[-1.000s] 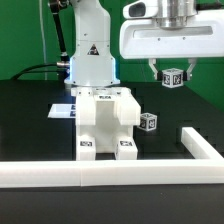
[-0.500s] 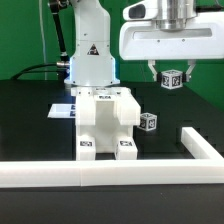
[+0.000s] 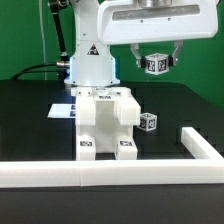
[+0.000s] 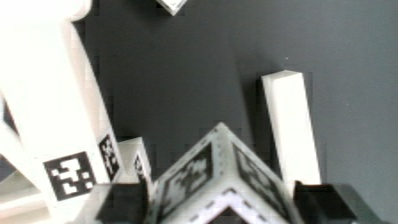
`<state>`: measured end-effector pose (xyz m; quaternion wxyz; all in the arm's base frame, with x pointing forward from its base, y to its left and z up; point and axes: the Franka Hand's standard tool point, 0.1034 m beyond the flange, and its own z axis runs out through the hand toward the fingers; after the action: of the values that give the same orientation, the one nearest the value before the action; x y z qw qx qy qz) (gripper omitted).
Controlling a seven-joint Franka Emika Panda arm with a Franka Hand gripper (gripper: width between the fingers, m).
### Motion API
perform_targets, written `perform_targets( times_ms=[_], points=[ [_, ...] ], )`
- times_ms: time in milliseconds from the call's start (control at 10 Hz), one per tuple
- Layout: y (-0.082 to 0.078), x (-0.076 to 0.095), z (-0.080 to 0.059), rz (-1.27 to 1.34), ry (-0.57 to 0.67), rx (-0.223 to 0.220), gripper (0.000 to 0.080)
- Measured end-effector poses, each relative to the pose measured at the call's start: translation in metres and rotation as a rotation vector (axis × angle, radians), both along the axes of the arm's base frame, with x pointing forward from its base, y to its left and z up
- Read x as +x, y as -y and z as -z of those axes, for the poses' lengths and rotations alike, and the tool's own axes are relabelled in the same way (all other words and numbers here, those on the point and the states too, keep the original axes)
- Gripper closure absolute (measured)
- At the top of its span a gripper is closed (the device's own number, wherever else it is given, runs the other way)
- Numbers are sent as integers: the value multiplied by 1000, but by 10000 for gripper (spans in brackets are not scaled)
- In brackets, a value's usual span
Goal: Assemble chair
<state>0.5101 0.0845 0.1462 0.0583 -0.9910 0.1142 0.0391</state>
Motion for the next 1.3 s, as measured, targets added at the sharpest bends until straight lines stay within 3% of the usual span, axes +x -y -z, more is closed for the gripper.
perform_targets(
  times_ms=[200,500,600,1000,1300],
  points=[
    [4,1,0,-37,5,-2,407],
    [49,20,-2,-252,43,-36,407],
    [53,26,-3,-270,53,-44,407],
    [53,23,0,-265,45,-45,407],
    [62,36,9,-358,62,-70,407]
  ],
)
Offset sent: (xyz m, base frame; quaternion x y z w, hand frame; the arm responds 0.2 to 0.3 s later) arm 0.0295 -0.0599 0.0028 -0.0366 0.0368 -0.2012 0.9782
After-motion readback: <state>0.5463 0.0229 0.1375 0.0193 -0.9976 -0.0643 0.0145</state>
